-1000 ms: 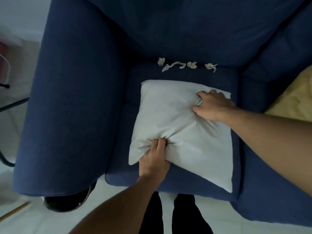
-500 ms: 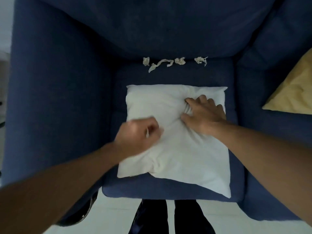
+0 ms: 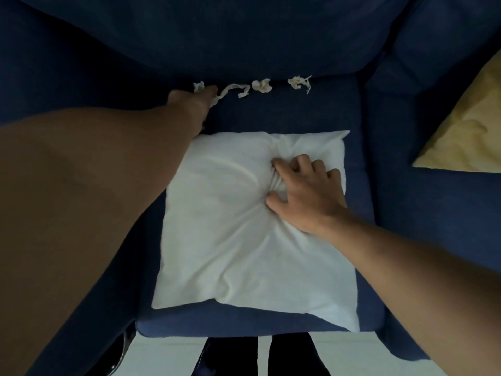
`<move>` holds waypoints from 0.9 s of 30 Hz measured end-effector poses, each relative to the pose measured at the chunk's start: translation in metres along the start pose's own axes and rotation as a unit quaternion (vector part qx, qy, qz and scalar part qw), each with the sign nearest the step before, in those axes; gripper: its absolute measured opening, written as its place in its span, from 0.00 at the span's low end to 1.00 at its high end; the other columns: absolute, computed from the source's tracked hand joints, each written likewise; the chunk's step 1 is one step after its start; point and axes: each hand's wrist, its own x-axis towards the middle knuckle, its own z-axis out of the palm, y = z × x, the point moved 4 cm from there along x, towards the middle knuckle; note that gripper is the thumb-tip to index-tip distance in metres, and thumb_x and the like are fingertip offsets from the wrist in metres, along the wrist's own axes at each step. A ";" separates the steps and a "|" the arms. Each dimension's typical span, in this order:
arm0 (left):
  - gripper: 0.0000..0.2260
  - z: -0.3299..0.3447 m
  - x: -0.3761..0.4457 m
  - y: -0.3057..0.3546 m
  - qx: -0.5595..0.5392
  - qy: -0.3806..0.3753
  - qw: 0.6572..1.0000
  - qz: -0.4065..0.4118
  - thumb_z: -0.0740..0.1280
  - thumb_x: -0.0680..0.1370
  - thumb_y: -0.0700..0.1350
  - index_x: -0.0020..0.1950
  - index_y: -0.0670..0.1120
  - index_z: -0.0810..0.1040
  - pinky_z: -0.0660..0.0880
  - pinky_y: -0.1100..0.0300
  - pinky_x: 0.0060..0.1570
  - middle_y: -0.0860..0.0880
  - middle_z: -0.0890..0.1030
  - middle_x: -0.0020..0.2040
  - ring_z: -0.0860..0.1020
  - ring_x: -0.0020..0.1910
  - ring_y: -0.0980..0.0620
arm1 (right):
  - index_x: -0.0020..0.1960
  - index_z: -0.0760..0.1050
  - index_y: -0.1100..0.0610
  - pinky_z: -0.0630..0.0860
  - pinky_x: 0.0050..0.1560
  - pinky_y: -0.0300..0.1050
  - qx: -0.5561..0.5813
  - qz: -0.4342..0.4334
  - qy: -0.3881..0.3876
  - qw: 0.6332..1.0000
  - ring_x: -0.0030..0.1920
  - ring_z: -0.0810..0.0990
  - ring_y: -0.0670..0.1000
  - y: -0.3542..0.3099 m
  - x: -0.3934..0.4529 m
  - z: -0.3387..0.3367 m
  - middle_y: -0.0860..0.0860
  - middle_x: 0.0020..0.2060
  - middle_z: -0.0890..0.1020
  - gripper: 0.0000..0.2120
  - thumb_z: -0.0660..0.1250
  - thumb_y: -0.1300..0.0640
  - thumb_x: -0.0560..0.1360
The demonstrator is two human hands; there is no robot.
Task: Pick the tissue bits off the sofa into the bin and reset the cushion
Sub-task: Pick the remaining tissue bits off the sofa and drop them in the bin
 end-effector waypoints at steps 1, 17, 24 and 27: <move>0.22 0.001 0.003 0.000 -0.012 0.010 1.000 0.004 0.76 0.68 0.59 0.55 0.47 0.82 0.80 0.60 0.35 0.48 0.83 0.45 0.82 0.41 0.50 | 0.73 0.61 0.42 0.67 0.56 0.58 0.002 0.001 0.002 1.000 0.57 0.70 0.55 0.000 -0.001 0.001 0.49 0.59 0.69 0.33 0.53 0.30 0.72; 0.06 -0.060 -0.080 -0.015 -0.029 0.086 0.965 0.247 0.69 0.77 0.47 0.42 0.48 0.78 0.69 0.73 0.30 0.56 0.79 0.36 0.75 0.32 0.64 | 0.58 0.76 0.46 0.78 0.53 0.54 0.171 0.021 0.030 0.985 0.52 0.80 0.55 -0.041 0.101 -0.063 0.47 0.50 0.82 0.13 0.62 0.42 0.79; 0.05 -0.078 -0.098 -0.049 -0.082 0.071 0.964 0.244 0.70 0.78 0.44 0.43 0.47 0.80 0.69 0.72 0.30 0.58 0.78 0.32 0.74 0.29 0.66 | 0.81 0.55 0.49 0.62 0.74 0.50 0.067 0.034 -0.064 0.995 0.77 0.60 0.61 -0.074 0.188 -0.033 0.60 0.80 0.57 0.32 0.64 0.49 0.81; 0.05 -0.078 -0.099 -0.055 -0.091 0.064 0.963 0.246 0.71 0.78 0.45 0.45 0.44 0.81 0.70 0.71 0.31 0.57 0.79 0.33 0.75 0.30 0.64 | 0.80 0.59 0.53 0.63 0.73 0.51 0.041 0.065 -0.049 0.996 0.76 0.61 0.62 -0.071 0.201 -0.028 0.60 0.79 0.57 0.31 0.65 0.50 0.80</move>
